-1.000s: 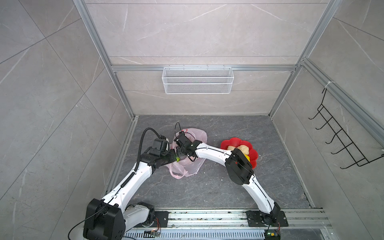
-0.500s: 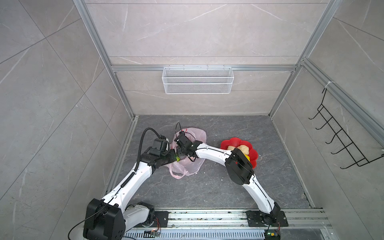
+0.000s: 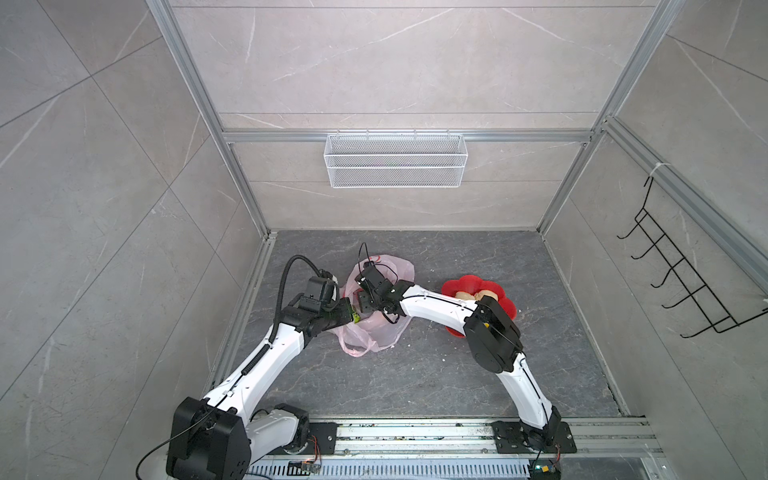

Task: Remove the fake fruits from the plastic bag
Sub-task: 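Close right gripper on the red apple inside the bag, then lift the red apple out of the bag toward the red plate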

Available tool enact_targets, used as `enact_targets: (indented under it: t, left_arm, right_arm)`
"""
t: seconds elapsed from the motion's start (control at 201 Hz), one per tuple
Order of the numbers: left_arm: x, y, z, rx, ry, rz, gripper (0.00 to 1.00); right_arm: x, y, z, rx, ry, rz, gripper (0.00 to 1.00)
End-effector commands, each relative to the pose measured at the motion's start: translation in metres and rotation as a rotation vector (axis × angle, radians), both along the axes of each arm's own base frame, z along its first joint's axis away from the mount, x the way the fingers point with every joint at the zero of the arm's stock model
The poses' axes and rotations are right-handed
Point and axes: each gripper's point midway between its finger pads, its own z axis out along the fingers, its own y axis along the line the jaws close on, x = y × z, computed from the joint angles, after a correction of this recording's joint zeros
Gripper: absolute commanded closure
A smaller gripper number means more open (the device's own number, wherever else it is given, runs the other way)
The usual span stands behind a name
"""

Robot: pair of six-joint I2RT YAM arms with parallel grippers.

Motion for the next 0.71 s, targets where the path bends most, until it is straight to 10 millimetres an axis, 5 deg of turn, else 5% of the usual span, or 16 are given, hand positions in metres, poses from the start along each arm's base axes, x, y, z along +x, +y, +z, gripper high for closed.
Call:
enact_targets:
  t: [0.0, 0.702]
  left_arm:
    - [0.007, -0.005, 0.007, -0.024, -0.032, 0.000, 0.93]
    - [0.013, -0.009, 0.009, -0.051, -0.054, 0.007, 0.93]
  right_arm:
    - [-0.003, -0.002, 0.028, 0.034, -0.031, 0.025, 0.57]
    - [-0.060, -0.034, 0.068, 0.096, 0.010, 0.076, 0.60]
